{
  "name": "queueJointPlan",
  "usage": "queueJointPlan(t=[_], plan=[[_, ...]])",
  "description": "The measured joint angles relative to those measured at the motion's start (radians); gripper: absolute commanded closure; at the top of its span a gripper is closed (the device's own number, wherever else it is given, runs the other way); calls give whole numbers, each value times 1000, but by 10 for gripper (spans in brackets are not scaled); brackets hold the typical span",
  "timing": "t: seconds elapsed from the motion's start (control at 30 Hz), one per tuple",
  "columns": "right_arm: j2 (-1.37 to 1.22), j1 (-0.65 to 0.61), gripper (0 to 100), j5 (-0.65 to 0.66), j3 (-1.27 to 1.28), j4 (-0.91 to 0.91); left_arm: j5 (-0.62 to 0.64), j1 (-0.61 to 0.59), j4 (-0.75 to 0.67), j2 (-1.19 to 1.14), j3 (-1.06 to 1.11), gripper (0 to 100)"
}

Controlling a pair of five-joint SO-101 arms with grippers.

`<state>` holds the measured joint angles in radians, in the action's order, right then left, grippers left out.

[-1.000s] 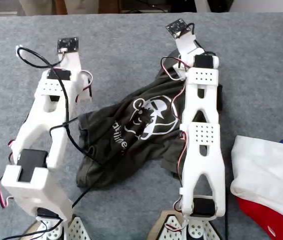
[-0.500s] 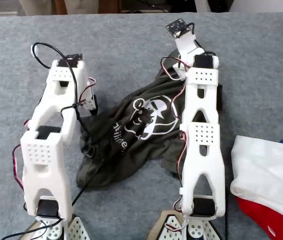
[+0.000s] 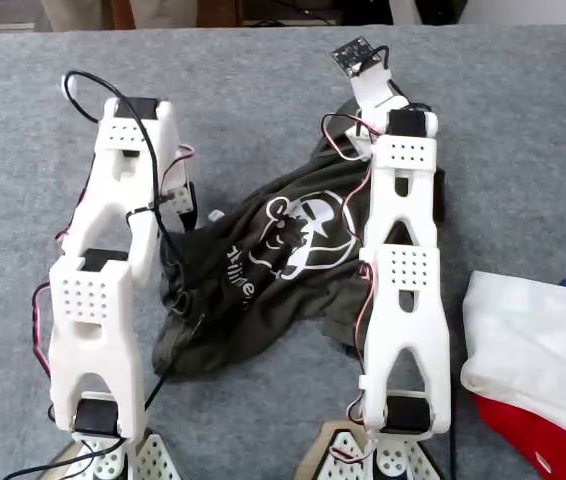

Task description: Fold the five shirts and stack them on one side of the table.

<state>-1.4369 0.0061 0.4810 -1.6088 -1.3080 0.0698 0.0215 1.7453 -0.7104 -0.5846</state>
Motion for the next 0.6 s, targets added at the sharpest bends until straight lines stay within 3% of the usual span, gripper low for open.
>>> queueJointPlan(t=[0.17,0.3,0.6], plan=[[0,0,991,0,0,0,0,0,-20,-3,72,829],[0,0,991,0,0,0,61,0,-75,-40,89,955],[0,0,991,0,0,0,207,0,-91,-64,-32,980]])
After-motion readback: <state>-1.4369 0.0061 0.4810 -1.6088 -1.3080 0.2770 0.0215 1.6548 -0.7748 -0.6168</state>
